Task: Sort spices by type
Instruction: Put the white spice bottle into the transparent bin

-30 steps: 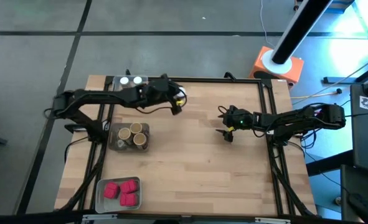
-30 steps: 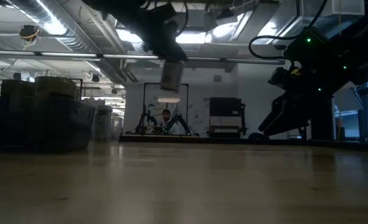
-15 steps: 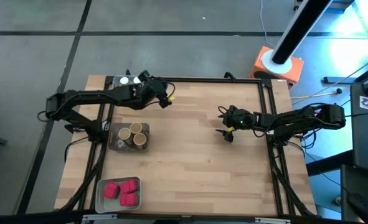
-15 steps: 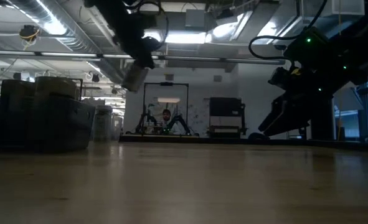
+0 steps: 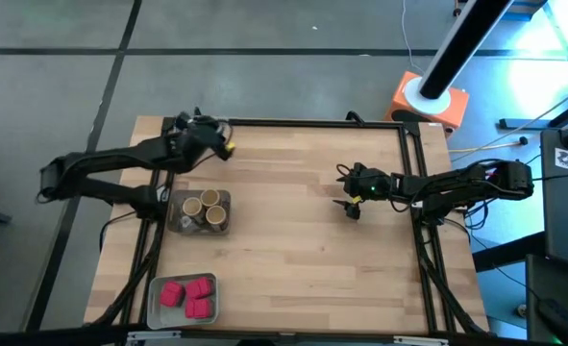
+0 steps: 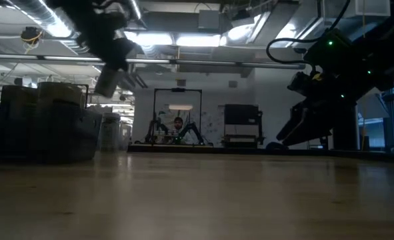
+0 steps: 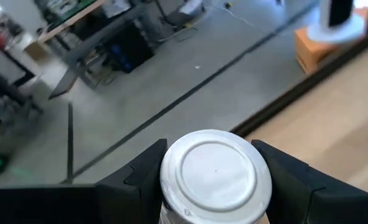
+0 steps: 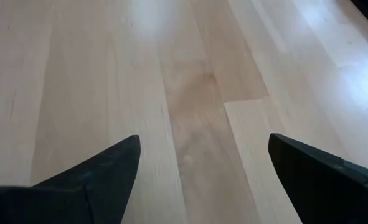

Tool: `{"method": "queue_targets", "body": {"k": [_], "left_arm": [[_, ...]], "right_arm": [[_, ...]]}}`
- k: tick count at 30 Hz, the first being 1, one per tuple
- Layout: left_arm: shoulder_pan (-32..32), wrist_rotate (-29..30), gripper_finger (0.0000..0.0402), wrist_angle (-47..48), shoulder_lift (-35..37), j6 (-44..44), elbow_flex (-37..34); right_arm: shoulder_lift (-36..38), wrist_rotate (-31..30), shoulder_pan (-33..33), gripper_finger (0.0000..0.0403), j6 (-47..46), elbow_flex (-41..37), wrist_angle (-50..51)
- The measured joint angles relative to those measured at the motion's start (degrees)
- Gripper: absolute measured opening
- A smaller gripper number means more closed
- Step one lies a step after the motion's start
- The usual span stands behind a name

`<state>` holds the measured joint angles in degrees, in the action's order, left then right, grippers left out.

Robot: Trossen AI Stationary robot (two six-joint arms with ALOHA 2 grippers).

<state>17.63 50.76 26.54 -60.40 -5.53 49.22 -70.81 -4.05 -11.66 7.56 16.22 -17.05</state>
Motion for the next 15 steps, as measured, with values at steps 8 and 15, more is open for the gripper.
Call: {"method": "queue_targets", "body": {"k": [8,15], "left_arm": [[5.3,0.1,0.019,-4.8,9.5,-5.3,-10.0],[9.4,-0.1,0.019,-13.4,9.8,-6.1,-17.5]], "right_arm": [[0.0,0.0,0.0,0.0353,0.2,0.0,-1.0],[0.0,0.0,0.0,0.0353,0.2,0.0,-1.1]]}}
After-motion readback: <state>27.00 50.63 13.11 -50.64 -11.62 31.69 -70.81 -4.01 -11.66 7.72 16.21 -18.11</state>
